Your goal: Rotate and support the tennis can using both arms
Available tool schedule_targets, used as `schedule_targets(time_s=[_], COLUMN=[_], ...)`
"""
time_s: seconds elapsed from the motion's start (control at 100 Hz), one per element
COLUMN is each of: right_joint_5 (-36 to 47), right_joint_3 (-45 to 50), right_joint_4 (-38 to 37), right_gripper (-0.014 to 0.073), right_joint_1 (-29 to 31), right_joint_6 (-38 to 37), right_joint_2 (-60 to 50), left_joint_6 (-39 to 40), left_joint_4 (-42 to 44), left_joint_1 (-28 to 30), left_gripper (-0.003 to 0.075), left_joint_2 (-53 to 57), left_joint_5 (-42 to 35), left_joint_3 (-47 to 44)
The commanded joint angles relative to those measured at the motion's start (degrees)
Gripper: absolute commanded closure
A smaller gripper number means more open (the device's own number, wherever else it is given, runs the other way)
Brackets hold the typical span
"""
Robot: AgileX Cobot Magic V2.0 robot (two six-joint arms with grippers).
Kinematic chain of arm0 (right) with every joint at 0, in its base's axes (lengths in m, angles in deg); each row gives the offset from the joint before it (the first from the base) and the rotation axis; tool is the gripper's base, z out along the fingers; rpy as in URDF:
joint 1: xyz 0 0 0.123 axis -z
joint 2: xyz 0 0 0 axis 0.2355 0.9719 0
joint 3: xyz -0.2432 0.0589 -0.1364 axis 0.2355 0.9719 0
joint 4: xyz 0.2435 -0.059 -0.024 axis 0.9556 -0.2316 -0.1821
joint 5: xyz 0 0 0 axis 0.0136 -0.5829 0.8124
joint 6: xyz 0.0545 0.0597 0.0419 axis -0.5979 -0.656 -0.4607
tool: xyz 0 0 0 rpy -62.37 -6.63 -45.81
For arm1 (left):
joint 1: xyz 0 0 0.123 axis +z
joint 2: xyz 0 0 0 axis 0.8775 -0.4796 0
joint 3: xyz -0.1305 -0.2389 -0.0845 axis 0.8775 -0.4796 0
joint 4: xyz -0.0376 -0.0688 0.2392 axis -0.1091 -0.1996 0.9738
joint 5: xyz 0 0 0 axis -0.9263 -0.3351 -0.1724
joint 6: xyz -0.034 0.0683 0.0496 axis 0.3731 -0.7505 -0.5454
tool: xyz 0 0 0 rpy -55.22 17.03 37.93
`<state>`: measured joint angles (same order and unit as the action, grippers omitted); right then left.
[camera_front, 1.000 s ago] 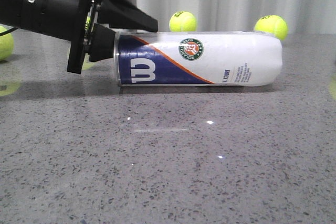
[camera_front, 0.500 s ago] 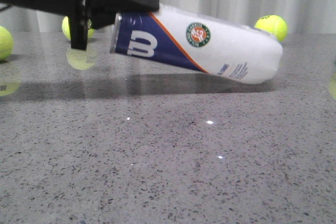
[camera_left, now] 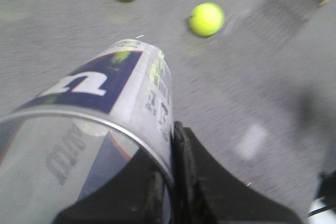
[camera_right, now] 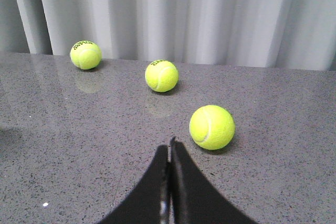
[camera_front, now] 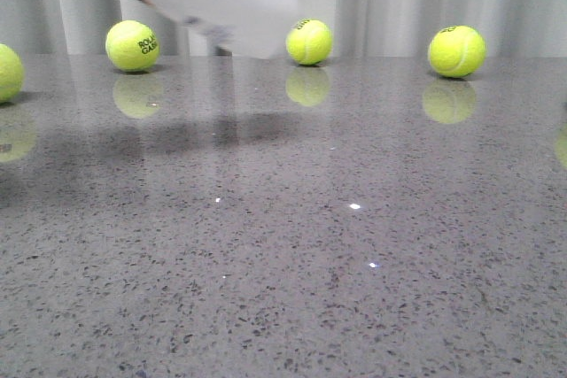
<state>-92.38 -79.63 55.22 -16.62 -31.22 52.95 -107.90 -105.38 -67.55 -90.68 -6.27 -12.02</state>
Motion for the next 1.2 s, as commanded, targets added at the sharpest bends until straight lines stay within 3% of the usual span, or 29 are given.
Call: schedule_targets(time_s=[0.0,0.12,0.29,0.52,1.19], right_joint_5=[5.01,5.01,5.01,5.01,5.01], right_joint_3=[-1.49,-1.49,-1.49,-1.49,-1.49], right_joint_4=[-0.01,-0.01,-0.01,-0.01,-0.01], right_gripper=[0.0662,0.0662,0.0662,0.0662,0.0662], right_joint_1=[0.25,0.25,0.25,0.25,0.25], right_joint_6=[0.00,0.00,0.00,0.00,0.00], right_joint_2=[0.25,0.25,0.25,0.25,0.25], left_joint_6=[8.75,16.41,21.71,28.97,29.26], left_joint_4=[8.02,20.34,28.03,40.44,42.21], left_joint_1=[1.23,1.35,1.23,1.14,1.14], left_gripper=[0.0741,0.0741,0.0741,0.0741,0.0741], left_joint_2=[4.68,6.63,6.63,6.63,6.53], left_joint_5=[0.00,6.05,14.00,14.29,14.29], left_joint_3=[5.49,11.26,15.99,16.10,12.99])
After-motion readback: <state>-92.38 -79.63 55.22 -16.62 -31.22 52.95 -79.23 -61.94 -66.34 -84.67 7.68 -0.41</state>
